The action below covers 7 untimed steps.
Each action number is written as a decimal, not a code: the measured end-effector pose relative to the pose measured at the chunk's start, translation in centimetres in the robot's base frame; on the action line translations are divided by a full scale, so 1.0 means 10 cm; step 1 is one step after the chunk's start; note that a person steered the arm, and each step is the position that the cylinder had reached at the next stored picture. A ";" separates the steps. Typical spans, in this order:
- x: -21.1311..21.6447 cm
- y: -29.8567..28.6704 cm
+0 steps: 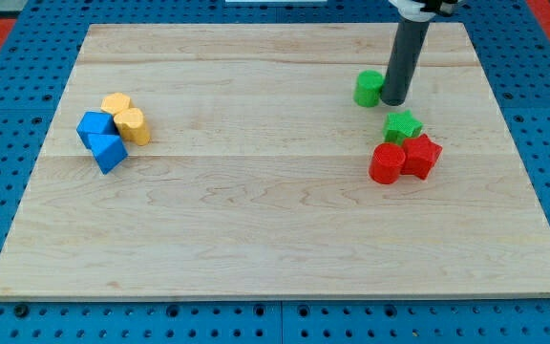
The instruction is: Place the green circle towards the green star
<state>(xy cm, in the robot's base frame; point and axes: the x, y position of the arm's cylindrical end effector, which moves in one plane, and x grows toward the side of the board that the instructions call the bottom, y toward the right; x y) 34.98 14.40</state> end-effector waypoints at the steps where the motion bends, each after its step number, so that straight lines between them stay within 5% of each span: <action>1: -0.04 0.10; 3: -0.13 -0.65; 5: -0.16 -0.13; 7: -0.72 0.11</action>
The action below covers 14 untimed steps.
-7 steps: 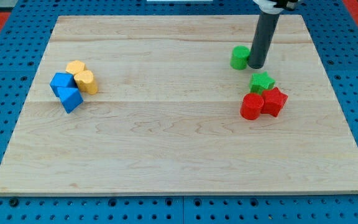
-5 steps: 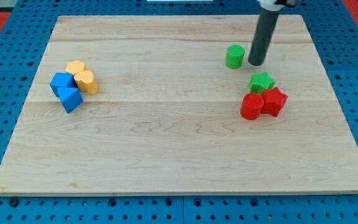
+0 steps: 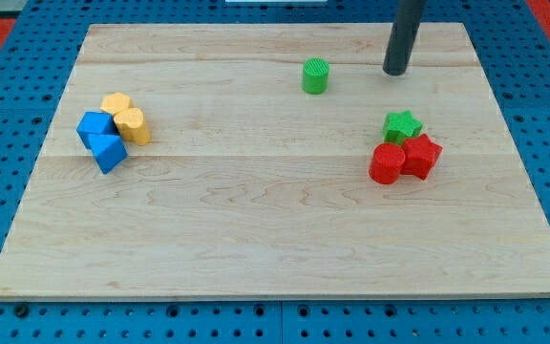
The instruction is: Place the green circle towards the green star
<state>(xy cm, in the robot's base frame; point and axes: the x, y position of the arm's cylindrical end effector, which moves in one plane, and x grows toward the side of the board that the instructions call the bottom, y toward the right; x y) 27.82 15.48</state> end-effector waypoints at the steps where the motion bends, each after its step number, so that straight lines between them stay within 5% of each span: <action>1: -0.15 -0.54; 3: -0.15 -1.33; 6: 0.06 -1.27; 8: 0.77 -1.08; 10: 0.50 -1.22; 12: 0.67 -0.20; 14: 0.41 -0.25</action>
